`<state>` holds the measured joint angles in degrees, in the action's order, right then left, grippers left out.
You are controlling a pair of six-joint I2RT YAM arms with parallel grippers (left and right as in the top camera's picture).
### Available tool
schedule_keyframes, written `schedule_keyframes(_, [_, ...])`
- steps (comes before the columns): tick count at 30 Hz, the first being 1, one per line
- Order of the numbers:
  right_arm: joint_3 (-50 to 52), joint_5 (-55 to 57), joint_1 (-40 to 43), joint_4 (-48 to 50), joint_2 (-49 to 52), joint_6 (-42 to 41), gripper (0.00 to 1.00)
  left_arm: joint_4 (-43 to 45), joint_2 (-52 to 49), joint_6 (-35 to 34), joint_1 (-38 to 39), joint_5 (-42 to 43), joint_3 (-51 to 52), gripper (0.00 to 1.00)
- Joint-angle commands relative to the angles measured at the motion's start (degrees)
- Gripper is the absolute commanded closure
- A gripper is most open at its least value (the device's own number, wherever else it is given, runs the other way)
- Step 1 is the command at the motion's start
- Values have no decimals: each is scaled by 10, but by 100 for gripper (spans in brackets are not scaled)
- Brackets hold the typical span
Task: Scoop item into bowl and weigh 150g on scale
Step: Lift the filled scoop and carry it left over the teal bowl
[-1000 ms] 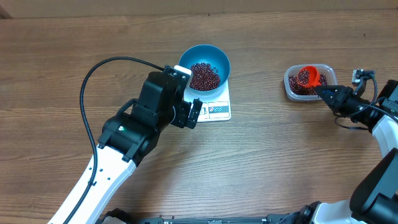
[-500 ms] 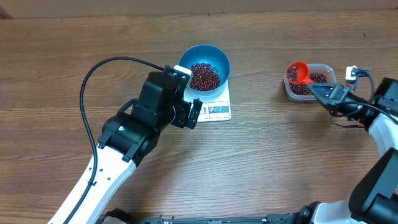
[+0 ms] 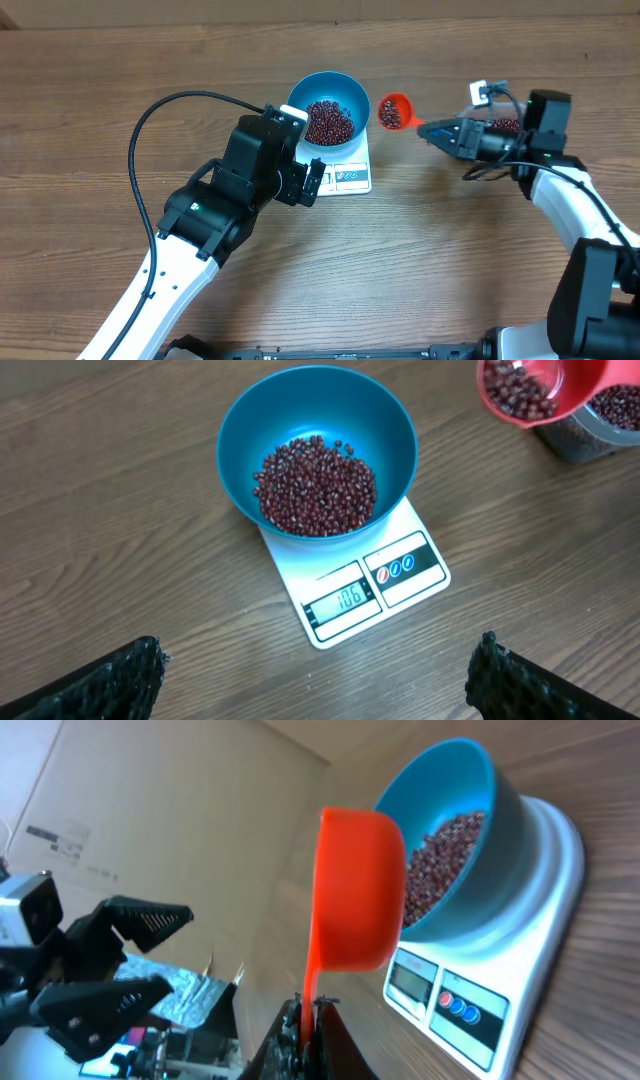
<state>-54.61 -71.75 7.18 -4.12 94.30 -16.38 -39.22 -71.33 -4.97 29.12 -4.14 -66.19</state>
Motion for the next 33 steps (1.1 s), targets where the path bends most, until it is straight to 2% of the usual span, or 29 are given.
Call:
schedule_keyframes(1, [-1,18,-35,41,3,-80,96,1,-2,3,-2,-5,-15,1])
schedule_keyframes(9, [-1,110,-104,118,3,-152,96,1,-2,3,-2,-5,-15,0])
schedule_keyframes(21, [-1,425,-211,145,3,-150,96,1,-2,3,-2,-5,-15,1])
schedule_keyframes(24, [-1,450,-233,165,3,-91,96,1,-2,3,-2,-5,-15,1])
schedule_keyframes(29, [-1,449,-261,195,3,52,96,1,-2,3,-2,-5,-15,0])
schedule_keyframes(33, [-1,450,-263,202,3,99,96,1,-2,3,-2,-5,-15,1])
